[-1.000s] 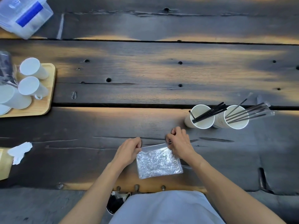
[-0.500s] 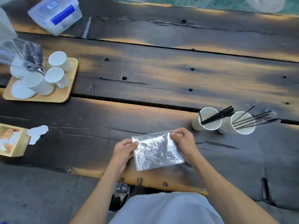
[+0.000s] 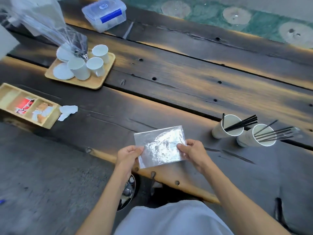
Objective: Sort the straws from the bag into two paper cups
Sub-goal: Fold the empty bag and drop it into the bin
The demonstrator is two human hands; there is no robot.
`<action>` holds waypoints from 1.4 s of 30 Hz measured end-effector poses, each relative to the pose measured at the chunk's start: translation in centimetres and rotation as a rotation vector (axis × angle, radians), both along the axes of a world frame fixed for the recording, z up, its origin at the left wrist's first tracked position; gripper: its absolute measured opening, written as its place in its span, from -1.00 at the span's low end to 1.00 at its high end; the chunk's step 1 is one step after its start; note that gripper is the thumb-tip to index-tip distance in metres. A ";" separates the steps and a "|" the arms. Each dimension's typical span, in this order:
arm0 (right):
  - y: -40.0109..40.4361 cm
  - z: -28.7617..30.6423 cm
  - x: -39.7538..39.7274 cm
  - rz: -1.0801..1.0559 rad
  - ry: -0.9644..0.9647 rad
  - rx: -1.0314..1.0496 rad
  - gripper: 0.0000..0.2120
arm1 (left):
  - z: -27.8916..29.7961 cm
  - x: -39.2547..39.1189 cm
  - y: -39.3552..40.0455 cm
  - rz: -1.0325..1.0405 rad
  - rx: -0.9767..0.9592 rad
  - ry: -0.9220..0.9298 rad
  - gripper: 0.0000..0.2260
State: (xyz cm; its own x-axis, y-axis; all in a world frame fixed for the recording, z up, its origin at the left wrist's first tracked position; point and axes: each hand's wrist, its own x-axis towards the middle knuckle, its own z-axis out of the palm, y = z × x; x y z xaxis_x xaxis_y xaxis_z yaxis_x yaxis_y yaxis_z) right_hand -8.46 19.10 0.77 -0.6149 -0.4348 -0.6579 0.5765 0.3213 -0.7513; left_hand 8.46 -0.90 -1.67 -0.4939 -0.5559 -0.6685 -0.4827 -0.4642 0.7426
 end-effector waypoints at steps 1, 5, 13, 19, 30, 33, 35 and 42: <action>-0.1 -0.1 0.5 -0.024 0.015 0.002 -0.87 | 0.2 0.6 0.2 0.016 0.018 0.004 -0.90; -0.7 0.2 1.8 -0.062 0.038 -0.021 -0.90 | 0.5 3.0 1.5 0.037 0.133 -0.003 -0.80; -0.1 0.0 4.3 0.220 0.038 0.014 -0.85 | 0.5 9.6 7.2 0.299 0.011 -0.072 -0.84; 0.8 -0.5 8.3 0.370 0.044 0.044 -0.90 | 0.3 14.7 12.2 0.563 0.135 -0.015 -0.87; -3.4 -5.9 16.1 0.599 -0.001 0.160 -0.90 | -5.1 21.6 17.2 0.997 0.375 -0.018 -0.94; -5.3 -9.6 18.3 0.629 -0.092 0.232 -0.87 | -8.9 23.0 16.2 1.114 0.450 -0.038 -0.88; -6.5 -12.3 19.5 0.613 -0.133 0.266 -0.86 | -11.9 23.8 15.6 1.180 0.490 -0.052 -0.83; -10.9 -25.8 22.6 0.542 -0.213 0.415 -0.84 | -24.7 25.6 11.6 1.279 0.545 -0.128 -0.83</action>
State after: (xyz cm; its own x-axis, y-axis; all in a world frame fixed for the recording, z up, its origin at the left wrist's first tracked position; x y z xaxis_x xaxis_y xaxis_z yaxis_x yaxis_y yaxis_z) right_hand 14.13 8.20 -25.04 -0.2226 -0.3309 -0.9170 0.3754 0.8390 -0.3938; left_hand 34.03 10.68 -26.37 0.2331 -0.2284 -0.9453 0.4402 -0.8420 0.3120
